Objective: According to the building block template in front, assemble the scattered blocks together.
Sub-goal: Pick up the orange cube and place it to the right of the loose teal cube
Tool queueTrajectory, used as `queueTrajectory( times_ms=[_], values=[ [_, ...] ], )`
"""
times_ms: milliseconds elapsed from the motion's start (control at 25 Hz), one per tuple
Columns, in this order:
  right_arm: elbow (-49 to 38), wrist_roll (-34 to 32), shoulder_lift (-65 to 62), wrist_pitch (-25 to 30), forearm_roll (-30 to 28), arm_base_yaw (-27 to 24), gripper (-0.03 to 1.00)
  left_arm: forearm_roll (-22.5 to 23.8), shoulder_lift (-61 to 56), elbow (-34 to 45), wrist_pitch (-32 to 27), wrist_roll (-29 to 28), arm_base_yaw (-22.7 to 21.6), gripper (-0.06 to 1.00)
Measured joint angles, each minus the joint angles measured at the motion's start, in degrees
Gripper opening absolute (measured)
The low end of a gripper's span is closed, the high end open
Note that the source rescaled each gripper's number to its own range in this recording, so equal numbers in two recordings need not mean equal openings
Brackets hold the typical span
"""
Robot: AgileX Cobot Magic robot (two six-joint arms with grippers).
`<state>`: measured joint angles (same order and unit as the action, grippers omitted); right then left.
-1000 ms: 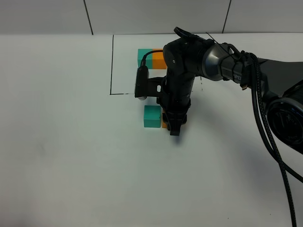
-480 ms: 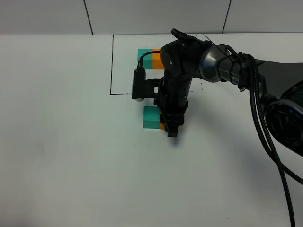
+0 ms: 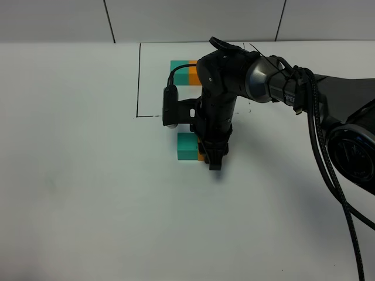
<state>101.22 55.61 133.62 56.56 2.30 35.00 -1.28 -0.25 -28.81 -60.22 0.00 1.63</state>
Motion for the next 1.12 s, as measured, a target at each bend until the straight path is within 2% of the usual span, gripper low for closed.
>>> queueTrajectory(
  times_ms=[480,880,920,1000,1120],
  values=[
    [0.00,1.27,0.00,-0.05,-0.05,0.02,0.00,0.00,0.00,0.00,0.00,0.00,0.00,0.67],
    [0.00,1.44,0.01,-0.05,3.96,-1.68,0.00,0.00,0.00,0.00,0.00,0.00,0.00,0.67],
    [0.00,1.31,0.01,-0.05,3.96,-1.68,0.03,0.00,0.00,0.00,0.00,0.00,0.00,0.67],
    [0.00,1.03,-0.12,0.20,4.11,-1.68,0.15,0.00,0.00,0.00,0.00,0.00,0.00,0.67],
    [-0.06,0.57,-0.52,0.08,4.05,-1.74,0.45,0.00,0.00,0.00,0.00,0.00,0.00,0.67]
  ],
)
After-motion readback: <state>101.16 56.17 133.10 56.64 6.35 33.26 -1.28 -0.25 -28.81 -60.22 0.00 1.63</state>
